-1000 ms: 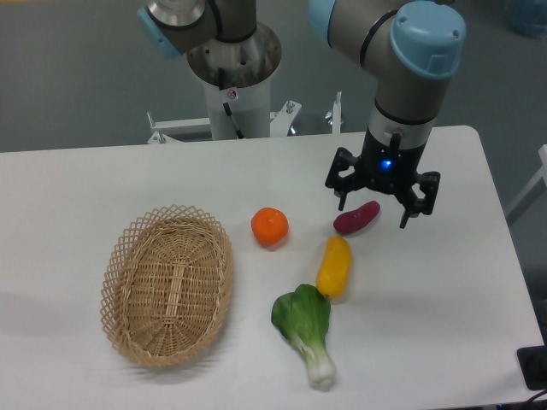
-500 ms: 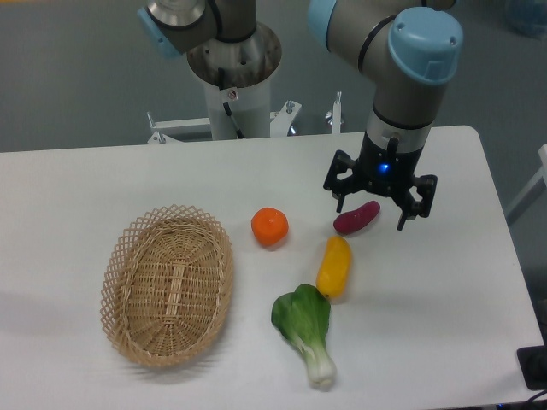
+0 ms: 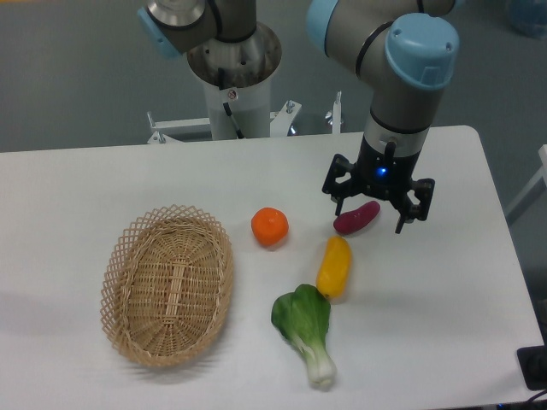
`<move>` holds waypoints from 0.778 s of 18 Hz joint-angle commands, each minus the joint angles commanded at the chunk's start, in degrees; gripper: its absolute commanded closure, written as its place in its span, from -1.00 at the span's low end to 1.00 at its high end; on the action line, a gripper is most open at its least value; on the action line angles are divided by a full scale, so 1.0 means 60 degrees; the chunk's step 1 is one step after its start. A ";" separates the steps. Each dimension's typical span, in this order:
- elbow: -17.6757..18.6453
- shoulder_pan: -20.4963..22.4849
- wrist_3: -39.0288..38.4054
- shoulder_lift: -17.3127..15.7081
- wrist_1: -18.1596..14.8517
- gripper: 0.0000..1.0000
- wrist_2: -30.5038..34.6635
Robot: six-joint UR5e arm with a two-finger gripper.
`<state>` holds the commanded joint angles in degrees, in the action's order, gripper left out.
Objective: Pick up the mango from the table
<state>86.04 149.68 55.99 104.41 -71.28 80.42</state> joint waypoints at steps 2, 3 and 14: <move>0.0000 0.0000 0.0029 0.0015 0.0015 -1.00 -0.0015; 0.0000 -0.0015 0.0029 0.0015 0.0015 -1.00 -0.0015; 0.0995 0.0088 0.0629 0.0204 0.1641 -1.00 0.0029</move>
<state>92.02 150.21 59.76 105.64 -61.44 80.59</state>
